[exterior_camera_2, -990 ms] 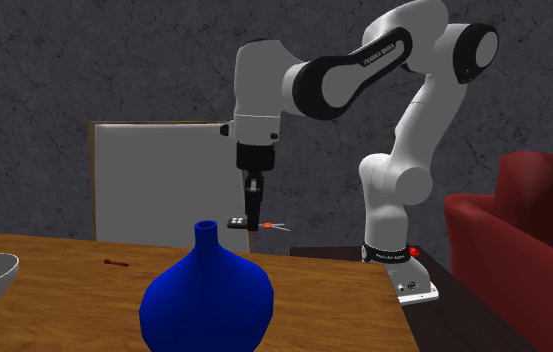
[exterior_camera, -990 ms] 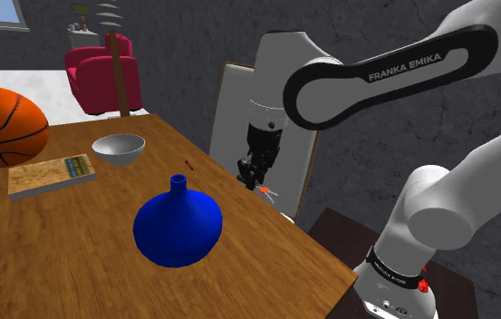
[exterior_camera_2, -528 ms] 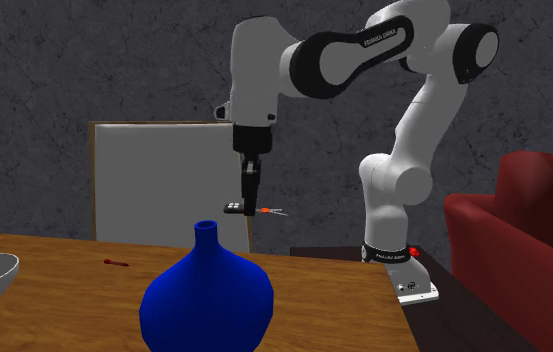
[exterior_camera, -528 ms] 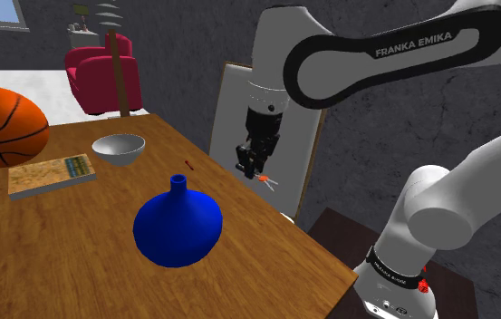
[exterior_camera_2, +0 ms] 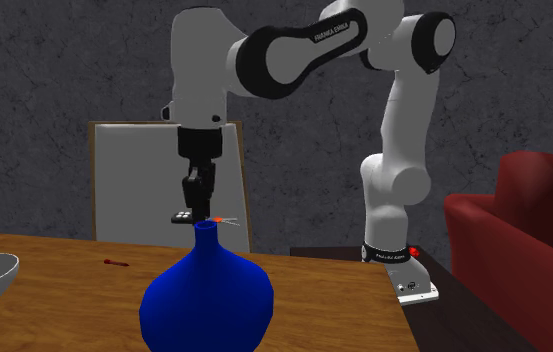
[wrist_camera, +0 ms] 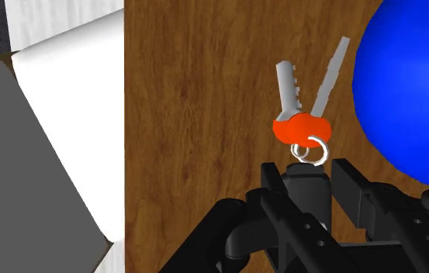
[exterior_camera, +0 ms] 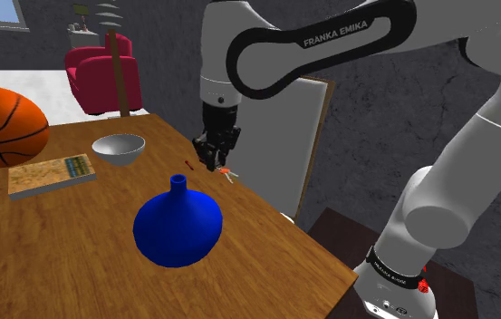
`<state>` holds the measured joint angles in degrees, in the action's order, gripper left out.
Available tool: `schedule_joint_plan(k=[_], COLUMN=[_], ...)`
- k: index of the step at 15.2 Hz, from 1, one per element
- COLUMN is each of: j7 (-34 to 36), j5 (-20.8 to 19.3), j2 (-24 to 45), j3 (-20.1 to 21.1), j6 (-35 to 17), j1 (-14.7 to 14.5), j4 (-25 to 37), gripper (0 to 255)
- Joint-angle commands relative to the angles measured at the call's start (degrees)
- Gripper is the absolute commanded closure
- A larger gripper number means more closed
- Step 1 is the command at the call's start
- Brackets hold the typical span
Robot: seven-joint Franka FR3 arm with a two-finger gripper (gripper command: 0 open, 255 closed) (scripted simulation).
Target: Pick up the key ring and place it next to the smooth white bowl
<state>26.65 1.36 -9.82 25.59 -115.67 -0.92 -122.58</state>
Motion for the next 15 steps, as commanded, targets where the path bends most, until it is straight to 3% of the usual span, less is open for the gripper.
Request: schedule_joint_plan(k=[1,8,12,15], j7=[2.42,8.55,10.47,10.67], j5=[-2.20,-11.31,-16.02,-19.13], j2=[4.85,23.18,34.38,43.98], j3=[1.27,2.58,1.85,0.64], j6=[1.14,6.13,11.36,16.94], j1=[0.00,-2.64,-6.59,-10.87], j4=[5.48,26.31,41.53,56.36], gripper=[255,255,255,255])
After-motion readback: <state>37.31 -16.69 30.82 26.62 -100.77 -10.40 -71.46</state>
